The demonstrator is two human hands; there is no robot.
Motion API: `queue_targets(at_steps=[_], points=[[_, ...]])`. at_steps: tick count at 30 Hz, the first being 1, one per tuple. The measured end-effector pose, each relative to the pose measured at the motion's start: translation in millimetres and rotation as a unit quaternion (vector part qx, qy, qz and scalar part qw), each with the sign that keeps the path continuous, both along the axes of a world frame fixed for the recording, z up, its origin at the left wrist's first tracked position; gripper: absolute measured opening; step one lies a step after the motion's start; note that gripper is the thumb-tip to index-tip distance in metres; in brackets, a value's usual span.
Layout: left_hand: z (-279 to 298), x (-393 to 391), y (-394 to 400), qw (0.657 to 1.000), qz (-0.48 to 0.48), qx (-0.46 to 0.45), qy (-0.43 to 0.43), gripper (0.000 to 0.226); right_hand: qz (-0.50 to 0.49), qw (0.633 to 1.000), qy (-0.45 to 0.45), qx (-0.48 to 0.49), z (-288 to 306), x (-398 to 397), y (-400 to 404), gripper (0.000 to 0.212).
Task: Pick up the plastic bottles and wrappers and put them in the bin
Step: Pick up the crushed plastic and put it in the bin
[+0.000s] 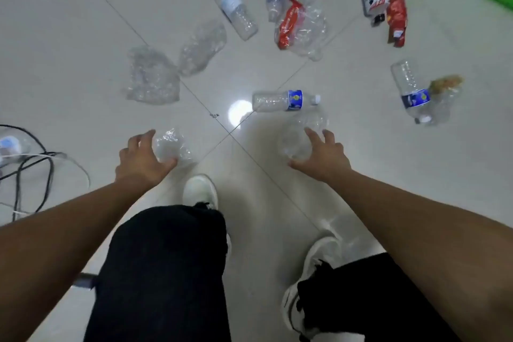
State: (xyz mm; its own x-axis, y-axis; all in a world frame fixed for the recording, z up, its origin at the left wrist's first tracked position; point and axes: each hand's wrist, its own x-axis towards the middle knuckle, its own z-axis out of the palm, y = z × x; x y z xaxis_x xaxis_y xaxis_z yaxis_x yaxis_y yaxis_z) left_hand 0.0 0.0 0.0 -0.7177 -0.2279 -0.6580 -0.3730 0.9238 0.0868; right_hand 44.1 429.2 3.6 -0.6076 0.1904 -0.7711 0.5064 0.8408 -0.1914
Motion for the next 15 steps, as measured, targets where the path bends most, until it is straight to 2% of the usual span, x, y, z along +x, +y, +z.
queue_targets(at_steps=[5, 8, 12, 15], points=[[-116, 8, -12, 1.000, 0.020, 0.016, -0.012, 0.123, 0.014, 0.999, 0.034, 0.020, -114, -2, 5, 0.117], [-168, 16, -15, 0.999, -0.026, 0.028, 0.014, 0.126, 0.030, 0.997, 0.071, 0.032, -168, 0, 5, 0.104], [-195, 44, -17, 0.997, -0.062, -0.001, 0.049, 0.091, 0.061, 0.983, 0.154, 0.076, -202, 12, -3, 0.050], [-197, 62, -24, 0.989, -0.042, 0.063, 0.126, 0.045, 0.059, 0.985, 0.162, 0.024, -200, 16, -10, 0.026]])
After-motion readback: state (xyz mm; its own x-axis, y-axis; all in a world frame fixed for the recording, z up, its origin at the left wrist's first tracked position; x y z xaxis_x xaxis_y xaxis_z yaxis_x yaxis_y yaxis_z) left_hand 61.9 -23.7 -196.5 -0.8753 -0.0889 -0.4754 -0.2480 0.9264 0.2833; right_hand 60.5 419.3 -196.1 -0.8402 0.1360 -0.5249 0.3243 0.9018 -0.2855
